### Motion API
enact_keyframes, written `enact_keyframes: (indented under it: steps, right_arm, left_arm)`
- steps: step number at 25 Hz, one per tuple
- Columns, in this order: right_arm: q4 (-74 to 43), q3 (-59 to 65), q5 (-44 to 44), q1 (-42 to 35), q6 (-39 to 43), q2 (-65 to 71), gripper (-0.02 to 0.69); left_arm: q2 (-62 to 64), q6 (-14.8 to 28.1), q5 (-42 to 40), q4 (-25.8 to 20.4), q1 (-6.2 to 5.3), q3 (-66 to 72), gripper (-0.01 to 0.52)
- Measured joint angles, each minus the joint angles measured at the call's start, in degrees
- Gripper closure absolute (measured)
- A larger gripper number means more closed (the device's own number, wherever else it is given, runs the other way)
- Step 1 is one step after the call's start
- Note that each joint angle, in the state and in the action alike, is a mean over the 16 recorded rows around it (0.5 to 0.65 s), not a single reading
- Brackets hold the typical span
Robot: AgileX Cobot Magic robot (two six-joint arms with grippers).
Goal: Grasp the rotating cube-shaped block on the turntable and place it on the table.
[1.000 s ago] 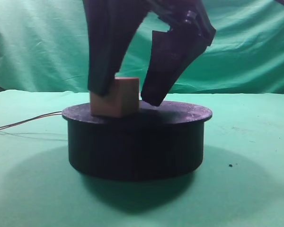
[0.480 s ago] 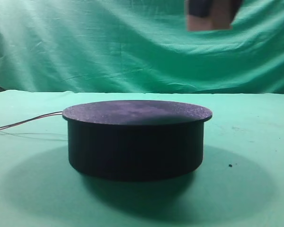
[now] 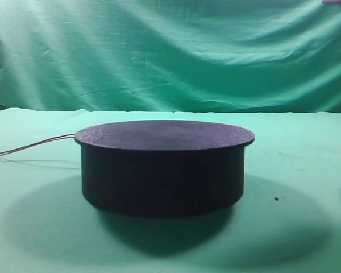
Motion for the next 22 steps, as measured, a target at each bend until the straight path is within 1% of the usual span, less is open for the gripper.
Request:
enact_keyframes:
  steps: [3,6,9,14,16,19,22]
  right_arm:
    - [0.1,-0.5,0.6,0.0,0.4,-1.3,0.238]
    - [-0.1,-1.1,2.6,0.0,1.0,-4.4,0.275]
    - [-0.4,-1.6,5.2,0.0,1.6,-9.0,0.355]
    - [-0.9,-0.5,9.4,0.0,2.2,-19.3,0.540]
    - [-1.0,0.9,10.5,0.0,2.3,-23.8,0.601]
    - [-1.1,3.5,10.9,0.0,2.3,-30.6,0.652]
    - [-0.4,6.2,10.3,0.0,2.2,-36.9,0.665]
  left_arm:
    - [0.0,0.0,0.0,0.0,0.00,0.0,0.514]
    - [0.0,0.0,0.0,0.0,0.00,0.0,0.514]
    - [0.0,0.0,0.0,0.0,0.00,0.0,0.514]
    - [0.0,0.0,0.0,0.0,0.00,0.0,0.514]
    - [0.0,0.0,0.0,0.0,0.00,0.0,0.514]
    - [0.0,0.0,0.0,0.0,0.00,0.0,0.514]
    - [0.0,0.0,0.0,0.0,0.00,0.0,0.514]
